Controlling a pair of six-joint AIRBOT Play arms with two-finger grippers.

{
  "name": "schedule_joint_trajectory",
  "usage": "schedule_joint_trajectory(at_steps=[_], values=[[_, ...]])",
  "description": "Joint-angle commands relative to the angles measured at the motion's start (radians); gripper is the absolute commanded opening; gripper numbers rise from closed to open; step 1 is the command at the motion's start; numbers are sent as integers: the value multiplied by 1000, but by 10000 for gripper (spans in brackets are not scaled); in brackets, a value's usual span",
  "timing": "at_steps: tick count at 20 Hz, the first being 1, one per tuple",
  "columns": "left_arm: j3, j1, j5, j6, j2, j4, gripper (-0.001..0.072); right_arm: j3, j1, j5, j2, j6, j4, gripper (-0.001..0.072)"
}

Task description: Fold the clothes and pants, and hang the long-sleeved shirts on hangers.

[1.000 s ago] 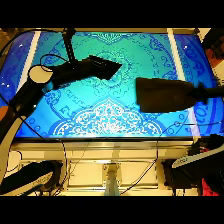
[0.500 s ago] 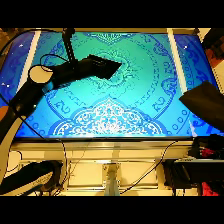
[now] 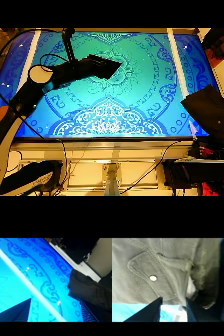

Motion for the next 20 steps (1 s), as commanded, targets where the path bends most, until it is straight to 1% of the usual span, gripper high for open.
schedule_joint_trajectory(at_steps=[1, 2, 3, 4, 5, 7, 9, 11, 12, 13, 14, 15, 16, 20], values=[[1, 0, 0, 0, -1, 24, 690, 177, -2, 69, 2, 35, -21, 349], [1, 0, 0, 0, -1, 49, 690, 246, 3, 68, 2, 34, 23, 343], [1, 0, 0, 0, -1, 72, 690, 302, 8, 59, 2, 32, 91, 279], [1, 0, 0, 0, -1, 86, 690, 349, 16, 47, 3, 25, 206, 67], [1, 0, 0, 0, -1, 91, 689, 367, 25, 19, 12, 18, 340, 19], [1, 1, 1, 0, -1, 90, 690, 367, 58, -34, 28, -18, 680, 19], [1, 1, 1, 0, 0, 90, 689, 367, 122, -51, 30, -26, 979, 19], [1, 1, 4, 0, 1, 69, 677, 367, 206, -63, 34, -26, 1151, 19], [1, 1, 5, 0, 2, 8, 488, 368, 249, -64, 37, -26, 1193, 19], [1, 1, 5, 0, 5, -66, 212, 367, 295, -64, 41, -26, 1233, 20], [2, 1, 6, 2, 11, -151, 28, 368, 348, -68, 45, -26, 1266, 19], [2, 2, 9, 1, 23, -219, 18, 367, 402, -68, 49, -26, 1287, 19], [8, 7, 8, 1, 36, -242, 17, 368, 453, -70, 51, -26, 1305, 19], [59, 70, 9, 0, 125, -237, 16, 367, 644, -92, 48, -26, 1308, 20]])
